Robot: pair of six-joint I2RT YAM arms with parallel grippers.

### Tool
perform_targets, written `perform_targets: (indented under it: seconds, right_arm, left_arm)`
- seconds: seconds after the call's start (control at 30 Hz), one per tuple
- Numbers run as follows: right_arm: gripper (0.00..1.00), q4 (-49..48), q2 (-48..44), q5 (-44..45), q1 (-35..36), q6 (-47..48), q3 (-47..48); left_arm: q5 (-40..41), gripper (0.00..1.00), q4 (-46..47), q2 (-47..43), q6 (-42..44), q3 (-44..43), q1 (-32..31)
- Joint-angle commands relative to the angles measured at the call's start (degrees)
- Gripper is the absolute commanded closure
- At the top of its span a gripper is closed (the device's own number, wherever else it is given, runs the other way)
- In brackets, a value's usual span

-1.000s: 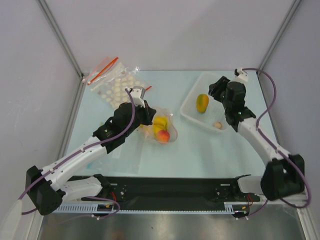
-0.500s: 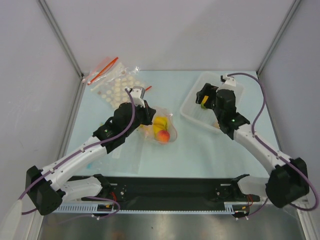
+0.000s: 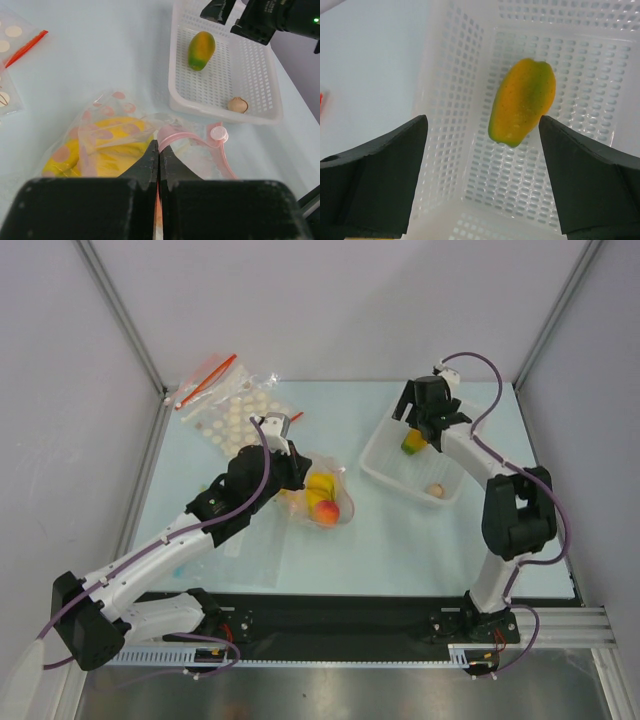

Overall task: Place the food in the zip-top bag and seal the zipper
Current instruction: Pick up the fake fruit from the bin.

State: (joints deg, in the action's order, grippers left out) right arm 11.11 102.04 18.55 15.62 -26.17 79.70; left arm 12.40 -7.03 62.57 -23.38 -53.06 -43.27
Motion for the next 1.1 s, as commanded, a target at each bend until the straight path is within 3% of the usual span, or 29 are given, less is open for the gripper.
perform_targets:
  seconds: [0.0,0.2,0.37,0.63,0.77,0.8,0.83,1.07]
  right_arm:
    - [0.03,5.7,5.4,4.8,-0.8,-4.4,4.4]
    - [0.03,8.3,9.6,7.6,-2.4,-10.7,5.4]
    - [0.03,5.1,12.1,3.5,-4.3,-12.9,4.5]
    - [0.14,2.3,16.1,-4.0,-6.5,-13.5,5.6]
    - [0.33,1.3,16.1,-6.2,-6.9,-13.6,4.8]
    - [0.45,0.9,14.8,-5.5,-6.9,-12.9,4.4]
    - [0.50,0.3,13.7,-5.1,-6.9,-12.5,2.7]
    - [0.59,-4.1,-3.2,-2.1,-4.4,-7.7,-6.6]
  left_arm:
    - [0.5,1.00,1.7,-0.8,1.2,-1.6,-0.2]
    - [0.3,1.00,1.8,-0.7,1.1,-1.7,-0.2]
    - [0.3,1.00,1.8,-0.6,1.1,-1.7,-0.2]
    - [0.5,1.00,1.7,-0.7,1.1,-1.7,-0.2]
    - [0.4,1.00,1.7,-0.6,1.1,-1.7,-0.2]
    - [0.4,1.00,1.7,-0.6,1.1,-1.7,-0.2]
    - [0.4,1.00,1.7,-0.7,1.1,-1.7,-0.2]
    - [0.1,1.00,1.7,-1.1,1.1,-1.5,-0.2]
